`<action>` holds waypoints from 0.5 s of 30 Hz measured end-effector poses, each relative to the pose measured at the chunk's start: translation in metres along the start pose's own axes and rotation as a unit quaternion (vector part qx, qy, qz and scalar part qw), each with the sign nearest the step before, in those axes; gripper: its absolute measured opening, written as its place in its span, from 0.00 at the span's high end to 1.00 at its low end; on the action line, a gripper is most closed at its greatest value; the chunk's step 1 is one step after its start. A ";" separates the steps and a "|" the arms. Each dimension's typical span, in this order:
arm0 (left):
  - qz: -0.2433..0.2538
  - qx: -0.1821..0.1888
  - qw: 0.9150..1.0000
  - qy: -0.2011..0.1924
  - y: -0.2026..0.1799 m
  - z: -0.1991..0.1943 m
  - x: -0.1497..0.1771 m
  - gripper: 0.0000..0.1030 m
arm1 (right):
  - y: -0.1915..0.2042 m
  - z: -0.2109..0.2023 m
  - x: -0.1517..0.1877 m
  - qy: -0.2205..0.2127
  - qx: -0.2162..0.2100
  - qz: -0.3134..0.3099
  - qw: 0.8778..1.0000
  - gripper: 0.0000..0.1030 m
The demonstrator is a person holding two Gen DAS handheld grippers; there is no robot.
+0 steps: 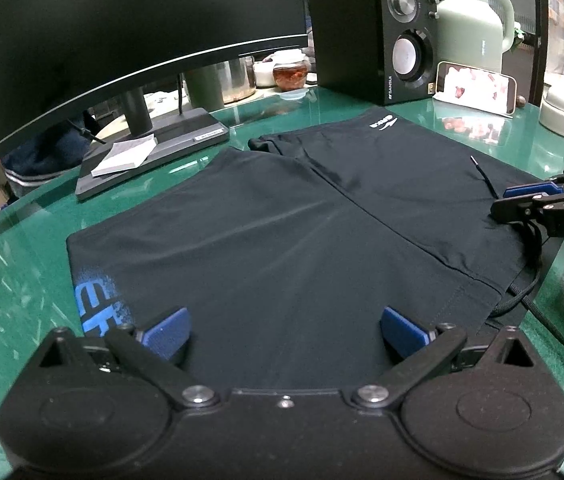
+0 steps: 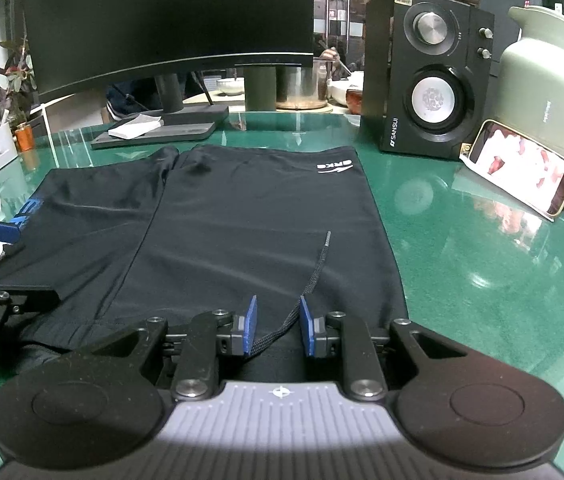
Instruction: Fold clothes
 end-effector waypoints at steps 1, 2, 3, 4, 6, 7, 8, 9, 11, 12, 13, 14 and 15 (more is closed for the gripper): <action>0.000 0.000 1.000 0.000 0.000 0.000 0.000 0.00 | 0.000 0.000 0.000 0.000 0.000 0.000 1.000 0.78; 0.001 -0.001 1.000 0.000 0.000 0.000 0.000 0.00 | 0.000 0.000 0.000 0.000 0.000 -0.001 1.000 0.78; 0.001 -0.001 1.000 0.000 0.000 0.000 0.000 0.00 | 0.000 0.000 0.000 0.000 0.000 -0.001 1.000 0.78; 0.002 -0.001 1.000 0.000 -0.001 0.000 0.000 0.00 | 0.000 0.000 0.000 0.000 0.000 -0.001 1.000 0.78; 0.002 -0.002 1.000 0.001 -0.001 0.000 0.000 0.00 | 0.000 0.000 0.000 0.000 0.000 -0.002 1.000 0.78; 0.002 -0.002 1.000 0.001 -0.001 0.000 -0.001 0.00 | 0.000 0.001 0.000 0.000 -0.001 -0.002 1.000 0.78; 0.003 -0.002 1.000 0.001 -0.001 0.000 -0.001 0.00 | 0.000 0.001 0.000 -0.001 -0.001 -0.002 1.000 0.78; 0.003 -0.003 1.000 0.001 -0.002 0.001 -0.001 0.00 | 0.000 0.001 0.000 -0.001 -0.001 -0.002 1.000 0.78; 0.003 -0.003 1.000 0.001 -0.002 0.001 -0.001 0.00 | 0.000 0.001 0.000 -0.001 -0.001 -0.002 1.000 0.78; 0.002 -0.003 1.000 0.001 -0.002 0.001 -0.001 0.00 | 0.000 0.001 0.000 -0.001 -0.001 -0.002 1.000 0.78; 0.002 -0.002 1.000 0.001 -0.001 0.001 -0.001 0.00 | 0.000 0.001 0.000 -0.001 -0.002 -0.003 1.000 0.78; 0.001 -0.002 1.000 0.001 -0.001 0.001 -0.001 0.00 | 0.000 0.001 0.000 -0.002 -0.002 -0.003 1.000 0.78; 0.001 -0.001 1.000 0.002 -0.001 0.001 0.000 0.00 | 0.000 0.001 0.000 -0.002 -0.002 -0.003 1.000 0.78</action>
Point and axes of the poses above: each gripper's, at about its wrist camera, not at the fingertips, and z roughly the way its jaws point, y to its left, x to its underside, the point moved 8 cm from there along z, roughly the way its jaws point, and after that the axes turned 3 degrees about y, right-handed, at the moved point
